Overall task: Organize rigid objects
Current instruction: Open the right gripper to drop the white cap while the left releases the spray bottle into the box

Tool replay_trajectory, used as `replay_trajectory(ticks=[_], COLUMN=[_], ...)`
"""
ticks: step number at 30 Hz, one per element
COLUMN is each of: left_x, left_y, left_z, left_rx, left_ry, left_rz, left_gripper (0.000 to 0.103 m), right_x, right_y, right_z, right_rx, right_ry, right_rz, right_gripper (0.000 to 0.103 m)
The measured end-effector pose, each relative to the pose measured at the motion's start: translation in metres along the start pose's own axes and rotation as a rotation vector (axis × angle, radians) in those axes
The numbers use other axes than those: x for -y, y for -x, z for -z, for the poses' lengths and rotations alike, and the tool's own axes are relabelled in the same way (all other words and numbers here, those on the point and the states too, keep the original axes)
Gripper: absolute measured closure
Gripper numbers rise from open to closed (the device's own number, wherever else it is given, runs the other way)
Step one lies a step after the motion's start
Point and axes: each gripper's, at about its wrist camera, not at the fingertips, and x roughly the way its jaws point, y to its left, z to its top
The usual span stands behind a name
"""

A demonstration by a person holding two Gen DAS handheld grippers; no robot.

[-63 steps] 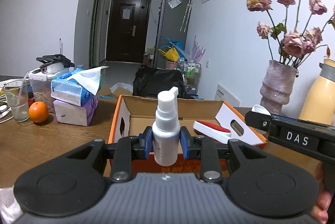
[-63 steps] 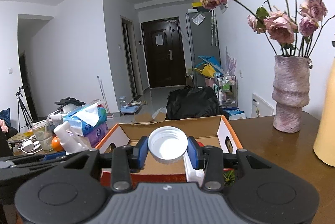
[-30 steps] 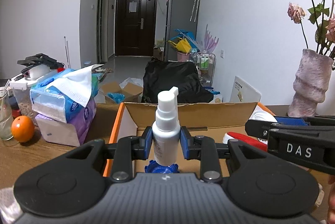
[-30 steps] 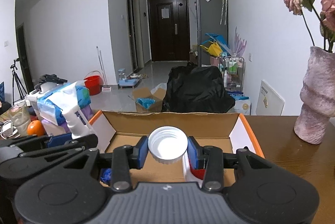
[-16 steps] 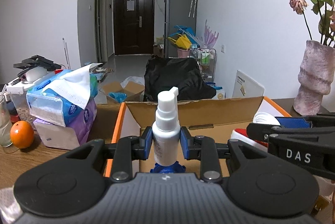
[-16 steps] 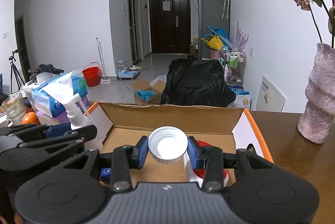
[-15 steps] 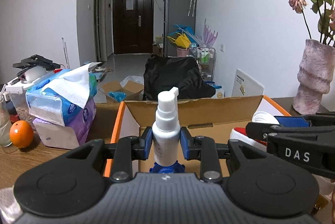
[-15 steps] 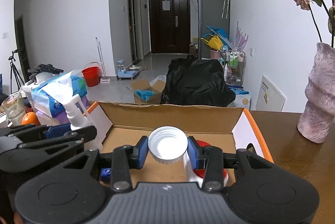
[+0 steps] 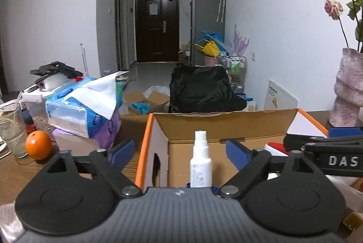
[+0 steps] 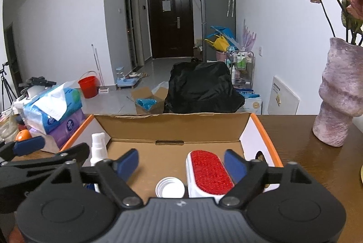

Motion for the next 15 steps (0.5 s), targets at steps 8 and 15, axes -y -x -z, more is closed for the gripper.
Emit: replay_trajectory(ticks=[8,15], left_x=[-0.0053,-0.0086], left_y=[0.0018,0.0019], left_z=[-0.0018,-0.0011], left_rx=[-0.003,-0.018], left_ry=[0.016,0.032], left_rz=[-0.034,-0.051], left_gripper=[0.0,0.0], right_x=[0.003,0.0036], right_y=[0.0032,0.0048], right_z=[0.0008,0.001], right_rx=[0.012,0.017], right_ry=[0.0,0.001], right_rz=[0.016,0.021], right_gripper=[0.004,0.003])
